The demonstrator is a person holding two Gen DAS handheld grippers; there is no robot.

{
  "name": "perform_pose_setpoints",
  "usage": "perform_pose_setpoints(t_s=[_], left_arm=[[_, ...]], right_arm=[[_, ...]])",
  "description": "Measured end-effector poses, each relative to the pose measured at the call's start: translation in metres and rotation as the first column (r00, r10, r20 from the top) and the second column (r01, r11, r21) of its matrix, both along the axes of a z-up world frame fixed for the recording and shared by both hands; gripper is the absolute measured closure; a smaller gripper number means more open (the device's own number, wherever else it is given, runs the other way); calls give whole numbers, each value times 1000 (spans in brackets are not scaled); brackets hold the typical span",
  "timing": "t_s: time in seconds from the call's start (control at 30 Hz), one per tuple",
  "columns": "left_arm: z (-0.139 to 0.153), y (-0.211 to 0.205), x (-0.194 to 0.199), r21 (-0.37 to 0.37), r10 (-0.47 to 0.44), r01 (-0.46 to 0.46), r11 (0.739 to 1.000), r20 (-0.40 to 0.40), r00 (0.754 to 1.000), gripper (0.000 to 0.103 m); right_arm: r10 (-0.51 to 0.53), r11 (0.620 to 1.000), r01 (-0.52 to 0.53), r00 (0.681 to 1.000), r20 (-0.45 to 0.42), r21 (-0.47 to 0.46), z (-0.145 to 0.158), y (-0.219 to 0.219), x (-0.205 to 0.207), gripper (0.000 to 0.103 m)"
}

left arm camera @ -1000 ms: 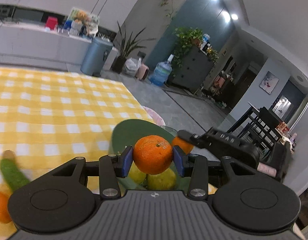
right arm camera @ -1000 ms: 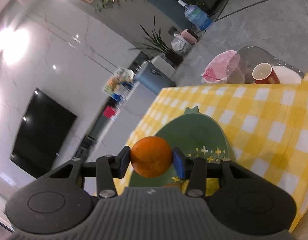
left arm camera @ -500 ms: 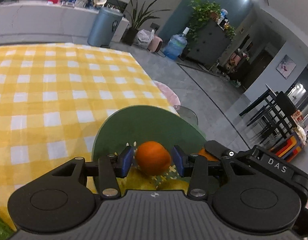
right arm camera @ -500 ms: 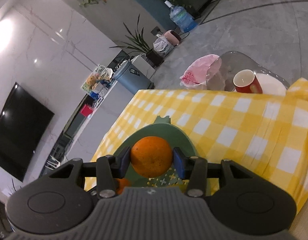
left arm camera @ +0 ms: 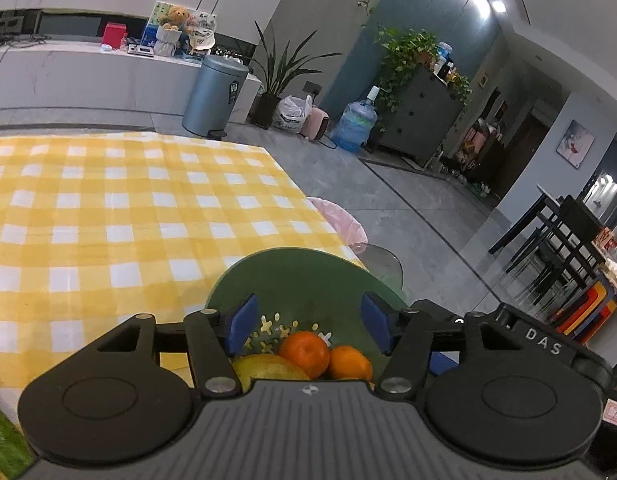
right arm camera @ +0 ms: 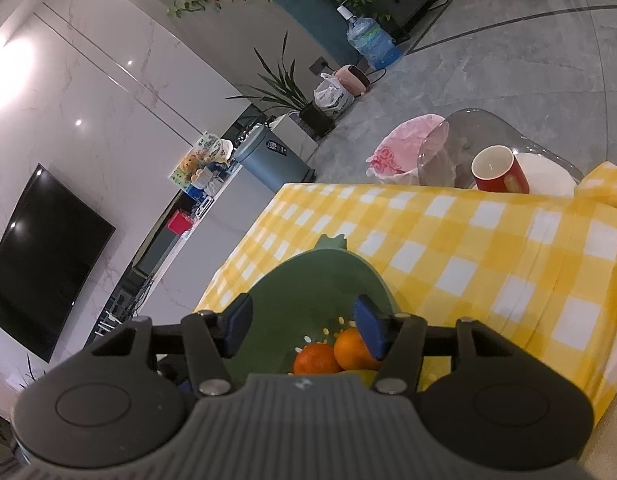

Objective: Organize fruits
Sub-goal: 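Carry both oranges into the green colander and open both grippers, then grasp an orange with the right gripper while the left gripper grasps another orange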

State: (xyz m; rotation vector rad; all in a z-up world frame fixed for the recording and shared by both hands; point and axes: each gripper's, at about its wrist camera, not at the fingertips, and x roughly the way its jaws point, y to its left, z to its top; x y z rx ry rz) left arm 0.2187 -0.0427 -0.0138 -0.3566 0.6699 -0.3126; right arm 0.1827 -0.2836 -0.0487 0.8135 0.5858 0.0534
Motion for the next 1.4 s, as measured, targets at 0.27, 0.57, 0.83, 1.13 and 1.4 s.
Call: perform_pose_setpoints(t_s=[0.27,0.57,0.83,1.13,1.4], left_arm=[[19,0,-12,75,-41,43,996,-27,999,31],[33,23,-38,62,14,-10,998,-59,998,31],[45,42,-63,52,73,-70,996,-56,996,31],[51,53,-89,94,108,-103,990,-56,993,31],[53,71,-109,107,167,-160,981,-59,984,31]], right_arm=[[108,994,-106,993,49,-37,7,17,-5,45],[215,974,-200,965,148,-109,21,39,-18,38],[280,954,-266,956,89,-140,17,56,-18,34],[301,947,-287,950,88,-141,19,64,-30,34],[330,937,-318,942,67,-148,20,73,-35,34]])
